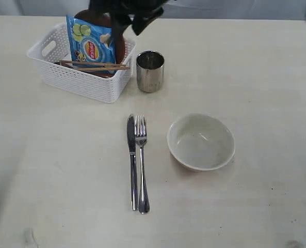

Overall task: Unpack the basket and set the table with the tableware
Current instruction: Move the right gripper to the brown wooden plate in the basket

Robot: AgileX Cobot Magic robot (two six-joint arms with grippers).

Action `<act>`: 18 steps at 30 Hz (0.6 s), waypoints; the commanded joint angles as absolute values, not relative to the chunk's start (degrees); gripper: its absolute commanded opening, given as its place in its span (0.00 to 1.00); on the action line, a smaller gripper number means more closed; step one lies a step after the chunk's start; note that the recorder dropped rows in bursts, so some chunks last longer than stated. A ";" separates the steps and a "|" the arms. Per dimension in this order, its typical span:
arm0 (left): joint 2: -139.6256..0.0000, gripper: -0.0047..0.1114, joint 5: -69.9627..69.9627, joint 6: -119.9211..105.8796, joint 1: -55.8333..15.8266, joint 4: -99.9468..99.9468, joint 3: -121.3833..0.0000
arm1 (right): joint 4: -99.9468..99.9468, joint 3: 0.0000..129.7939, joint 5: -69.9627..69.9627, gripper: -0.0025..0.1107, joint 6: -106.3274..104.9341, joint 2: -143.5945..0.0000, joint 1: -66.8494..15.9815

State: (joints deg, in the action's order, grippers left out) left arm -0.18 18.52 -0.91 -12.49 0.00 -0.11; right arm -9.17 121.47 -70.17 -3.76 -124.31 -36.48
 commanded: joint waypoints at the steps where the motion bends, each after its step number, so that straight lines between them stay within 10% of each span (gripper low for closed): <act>1: 0.00 0.04 18.30 -0.77 -12.36 0.00 0.00 | -8.34 131.06 -69.96 0.44 -8.05 -131.70 -39.53; 18: 0.00 0.04 18.30 -0.77 -12.36 0.00 0.00 | -4.54 135.65 -69.96 0.44 -10.82 -139.01 -41.46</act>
State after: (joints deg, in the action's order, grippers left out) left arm -0.18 18.52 -0.91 -12.49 0.00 -0.11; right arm -3.64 135.14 -70.17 -9.84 -138.56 -40.88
